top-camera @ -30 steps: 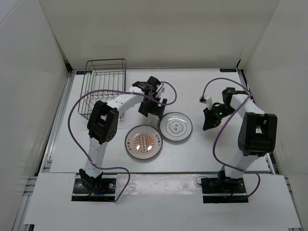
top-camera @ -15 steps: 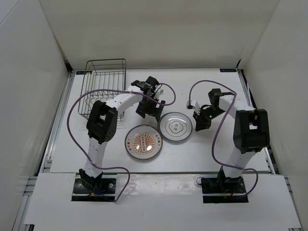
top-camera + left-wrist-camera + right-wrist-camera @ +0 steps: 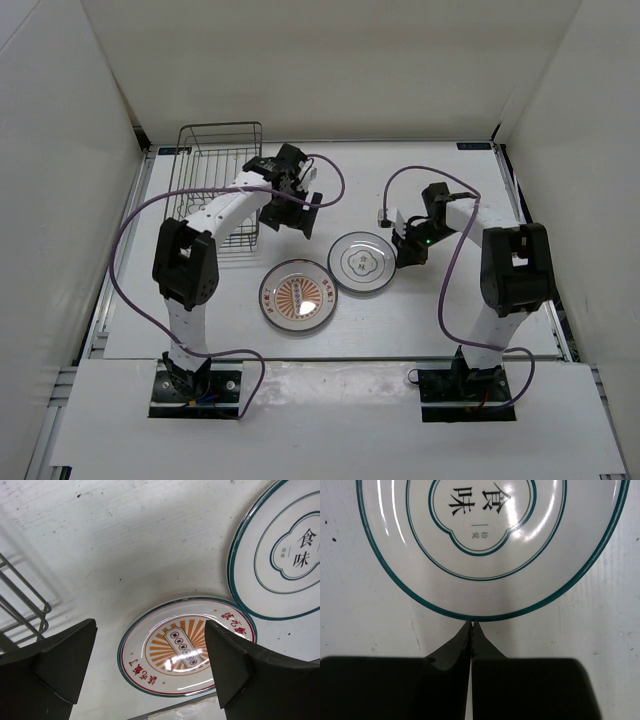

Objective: Unload the plates from the dish rack

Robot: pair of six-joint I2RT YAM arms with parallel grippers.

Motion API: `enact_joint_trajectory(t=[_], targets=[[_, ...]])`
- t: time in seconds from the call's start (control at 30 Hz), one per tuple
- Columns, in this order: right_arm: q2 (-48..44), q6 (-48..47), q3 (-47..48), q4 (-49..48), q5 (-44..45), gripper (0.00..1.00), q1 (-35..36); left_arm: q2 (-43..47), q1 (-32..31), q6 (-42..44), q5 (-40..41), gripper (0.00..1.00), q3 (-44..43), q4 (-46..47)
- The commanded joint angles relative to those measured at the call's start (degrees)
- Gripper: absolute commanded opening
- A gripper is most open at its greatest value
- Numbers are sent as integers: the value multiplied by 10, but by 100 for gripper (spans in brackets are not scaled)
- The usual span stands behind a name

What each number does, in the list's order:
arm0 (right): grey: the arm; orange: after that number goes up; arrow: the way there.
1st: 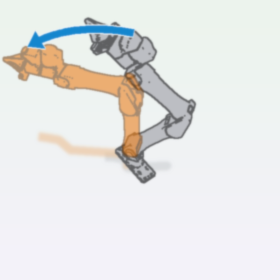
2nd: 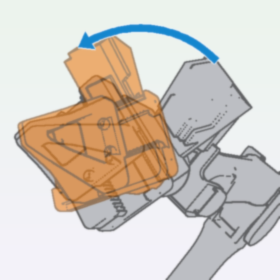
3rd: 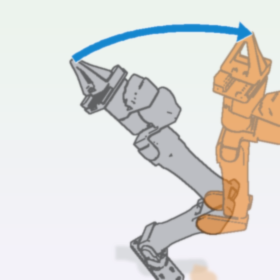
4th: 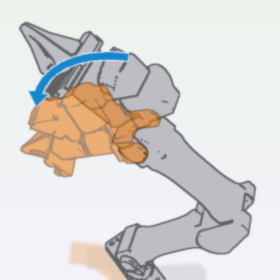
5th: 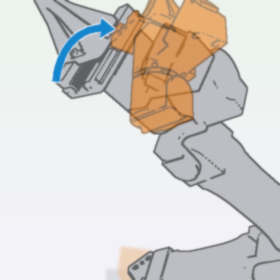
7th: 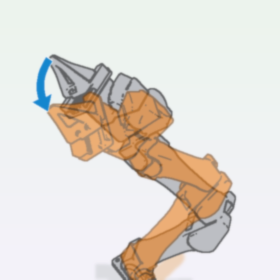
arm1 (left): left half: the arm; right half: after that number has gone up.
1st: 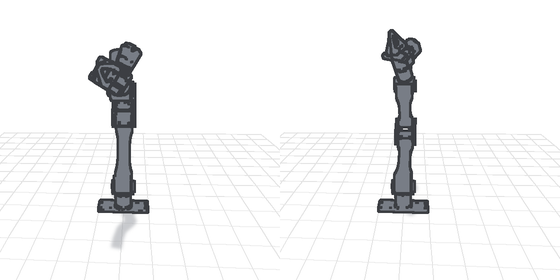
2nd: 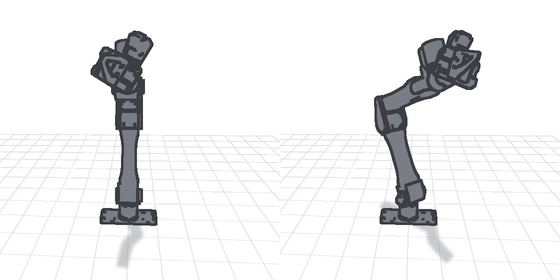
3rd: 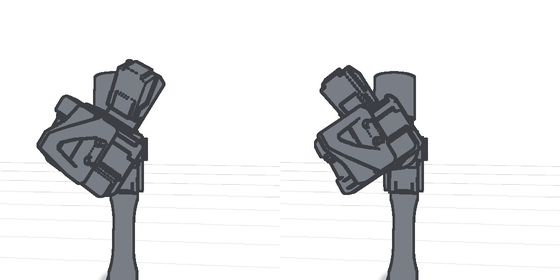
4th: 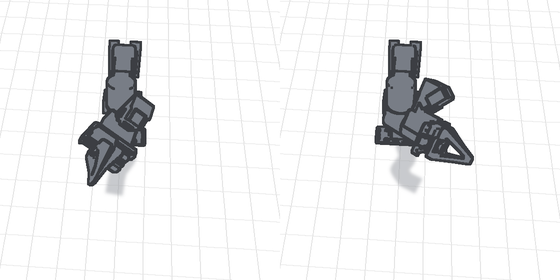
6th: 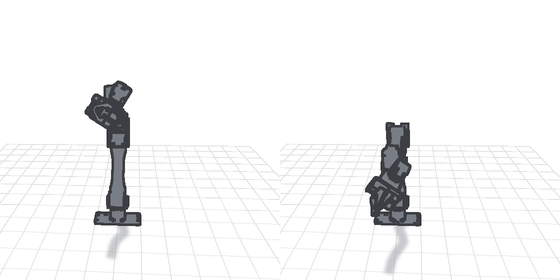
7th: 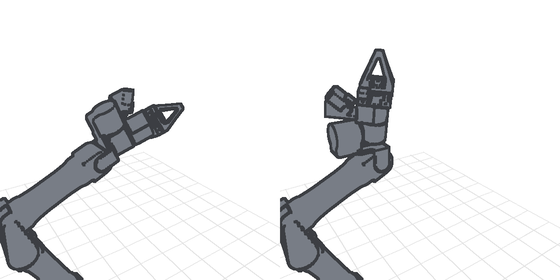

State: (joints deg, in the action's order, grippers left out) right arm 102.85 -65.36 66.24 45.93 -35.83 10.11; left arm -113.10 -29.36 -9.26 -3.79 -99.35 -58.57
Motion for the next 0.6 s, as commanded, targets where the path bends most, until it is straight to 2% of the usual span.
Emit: enact_joint_trajectory(t=[0.0, 0.23, 0.33, 0.43, 0.53, 0.57], targets=[[7, 5, 22, -34, -45, 0, 10, 48, -3, 5, 26, 100, 21, -15], [6, 12, 43, -27, -42, 0, 5, 70, -1, 5, 35, 100, 45, -12], [4, 29, 79, 1, -23, 4, -3, 74, 2, 7, 36, 100, 38, -11], [-7, 96, 114, 13, -6, 13, -16, 83, 3, 18, 50, 100, 35, 3], [-23, 180, 144, 14, 24, 33, -28, 103, 6, 26, 48, 100, 49, 24], [-24, 205, 156, 7, 66, 38, -32, 125, 8, 34, 47, 100, 63, 49]])
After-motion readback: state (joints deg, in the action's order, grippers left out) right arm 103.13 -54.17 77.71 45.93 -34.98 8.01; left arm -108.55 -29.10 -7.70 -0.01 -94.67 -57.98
